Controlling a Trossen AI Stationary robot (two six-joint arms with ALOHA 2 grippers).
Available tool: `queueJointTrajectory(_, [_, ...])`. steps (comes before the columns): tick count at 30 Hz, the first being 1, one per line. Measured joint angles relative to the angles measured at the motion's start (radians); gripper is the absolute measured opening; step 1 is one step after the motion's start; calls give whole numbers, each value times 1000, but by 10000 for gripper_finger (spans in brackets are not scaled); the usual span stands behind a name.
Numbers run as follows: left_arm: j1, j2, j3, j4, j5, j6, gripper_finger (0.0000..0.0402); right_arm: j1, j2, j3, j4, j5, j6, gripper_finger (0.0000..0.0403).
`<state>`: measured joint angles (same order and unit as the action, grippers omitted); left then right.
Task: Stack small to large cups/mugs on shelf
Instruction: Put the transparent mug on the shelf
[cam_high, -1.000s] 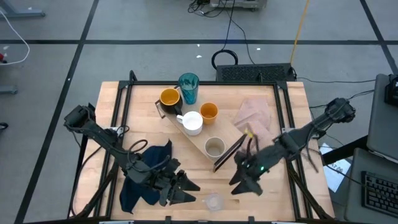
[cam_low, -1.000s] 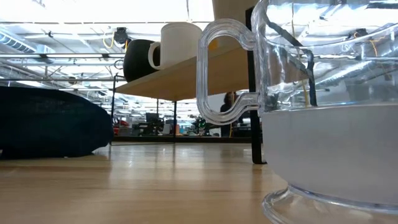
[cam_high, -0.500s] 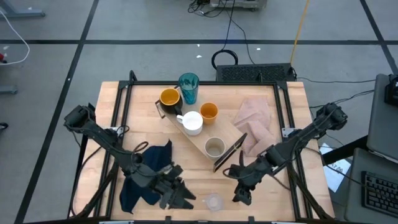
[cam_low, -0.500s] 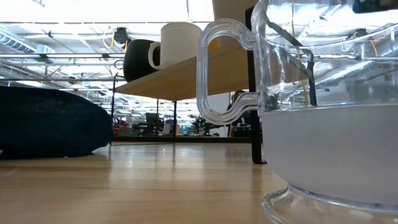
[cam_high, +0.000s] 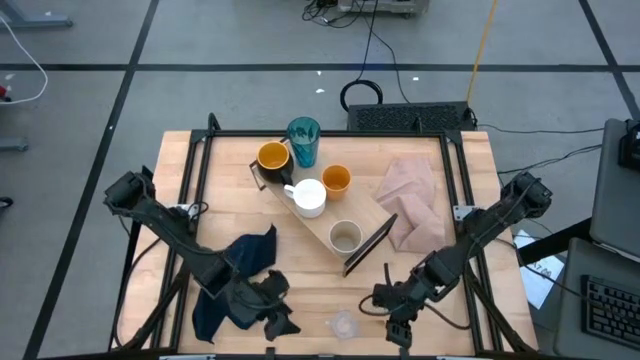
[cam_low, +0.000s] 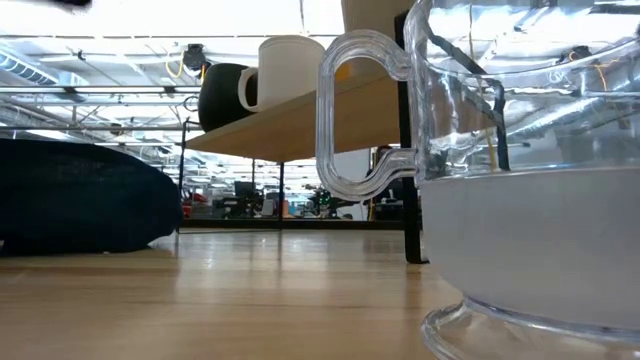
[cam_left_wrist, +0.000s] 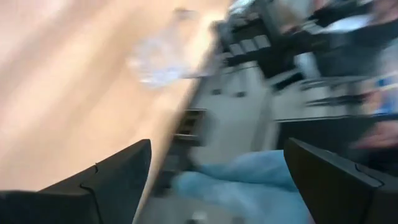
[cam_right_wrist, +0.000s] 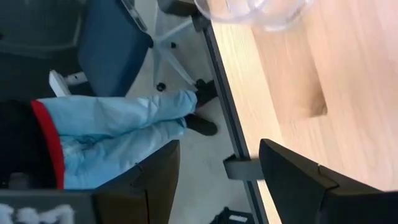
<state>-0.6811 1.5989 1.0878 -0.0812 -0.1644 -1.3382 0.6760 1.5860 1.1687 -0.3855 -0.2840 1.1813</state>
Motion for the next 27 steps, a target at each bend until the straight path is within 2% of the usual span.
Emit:
queueJointTrajectory(4, [-1,64,0,-27,-53,134,365,20,-3,0,-37,7,-20,210])
queueJointTrajectory(10, [5,155,0,39,-73,313,359,32,-3,-1,-141,27,-47,210])
queueJointTrajectory(14, [16,189,0,69,-80,440,321,33,-3,-29,-142,22,-42,210])
queueJointTrajectory(19, [25,195,0,136,-166,590,255,33,-3,-90,-136,19,-15,210])
queueJointTrajectory(24, [47,195,0,159,-180,556,205,33,-3,-154,-95,-33,17,210])
queueJointTrajectory(27, [62,225,0,144,-137,498,193,33,-8,-175,-54,-40,30,210])
